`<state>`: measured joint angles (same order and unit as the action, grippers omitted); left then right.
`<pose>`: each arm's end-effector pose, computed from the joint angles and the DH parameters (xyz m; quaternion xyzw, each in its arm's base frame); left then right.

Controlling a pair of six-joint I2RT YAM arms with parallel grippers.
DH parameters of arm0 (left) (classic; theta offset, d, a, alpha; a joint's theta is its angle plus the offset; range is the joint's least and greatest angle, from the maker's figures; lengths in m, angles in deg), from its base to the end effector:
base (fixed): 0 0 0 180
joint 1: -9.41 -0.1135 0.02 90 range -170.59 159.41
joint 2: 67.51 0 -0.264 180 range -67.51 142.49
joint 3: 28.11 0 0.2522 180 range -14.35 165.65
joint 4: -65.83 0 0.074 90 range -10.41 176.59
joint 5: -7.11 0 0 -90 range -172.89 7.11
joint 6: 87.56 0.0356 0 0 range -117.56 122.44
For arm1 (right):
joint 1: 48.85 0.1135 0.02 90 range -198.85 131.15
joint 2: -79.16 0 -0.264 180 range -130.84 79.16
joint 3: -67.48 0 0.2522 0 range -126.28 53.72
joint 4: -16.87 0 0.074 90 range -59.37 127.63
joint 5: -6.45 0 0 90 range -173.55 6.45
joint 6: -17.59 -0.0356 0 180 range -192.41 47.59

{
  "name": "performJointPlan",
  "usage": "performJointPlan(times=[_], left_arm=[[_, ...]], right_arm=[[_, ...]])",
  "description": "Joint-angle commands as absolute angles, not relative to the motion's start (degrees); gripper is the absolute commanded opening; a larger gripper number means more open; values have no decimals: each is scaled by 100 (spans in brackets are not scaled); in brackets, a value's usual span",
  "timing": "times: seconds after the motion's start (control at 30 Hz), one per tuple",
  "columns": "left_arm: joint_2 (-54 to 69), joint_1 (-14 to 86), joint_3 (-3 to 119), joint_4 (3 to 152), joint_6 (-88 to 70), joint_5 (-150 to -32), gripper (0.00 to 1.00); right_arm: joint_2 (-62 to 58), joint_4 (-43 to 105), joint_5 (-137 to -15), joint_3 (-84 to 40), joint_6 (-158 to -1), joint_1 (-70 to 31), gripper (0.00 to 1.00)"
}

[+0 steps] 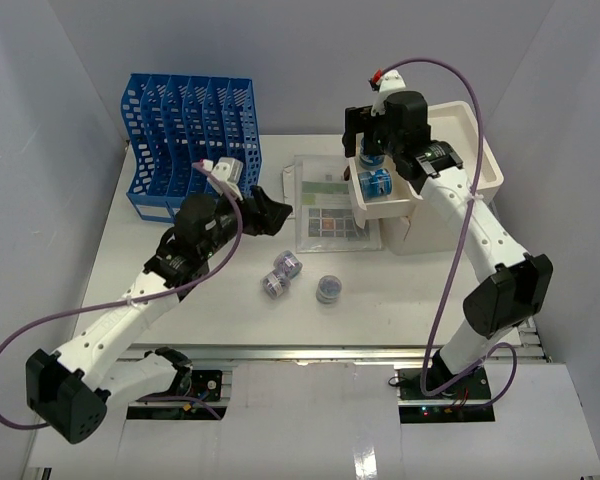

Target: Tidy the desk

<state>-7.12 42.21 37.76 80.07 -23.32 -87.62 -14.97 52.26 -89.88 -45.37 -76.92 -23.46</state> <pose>0.2075 -0.1372 0.3504 0.0734 0.7553 -0.3455 0.5521 0.3474 0.1605 0.4264 -0.1127 0.7936 0.1110 0.5875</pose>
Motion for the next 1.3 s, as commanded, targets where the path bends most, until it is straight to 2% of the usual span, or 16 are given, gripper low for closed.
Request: performJointPlan(times=[0.0, 0.37, 1.0, 1.27], left_arm=[[-1468, 4193, 3161, 8132, -2674, -8600, 87], [-2139, 4184, 2369, 8267, -3035, -8588, 88], [-2619, 4185, 1940, 8512, -3244, -8597, 88], [-2635, 4187, 1894, 8502, -3274, -8625, 88]], right_arm=[[-1748, 5240, -10391, -4881, -8152, -2319, 94], [-2411, 4898, -11061, -5059, -7558, -2337, 95], [-2988, 4584, -10802, -5160, -7539, -2563, 100], [-2959, 4506, -10898, -4964, -7572, -2678, 93]])
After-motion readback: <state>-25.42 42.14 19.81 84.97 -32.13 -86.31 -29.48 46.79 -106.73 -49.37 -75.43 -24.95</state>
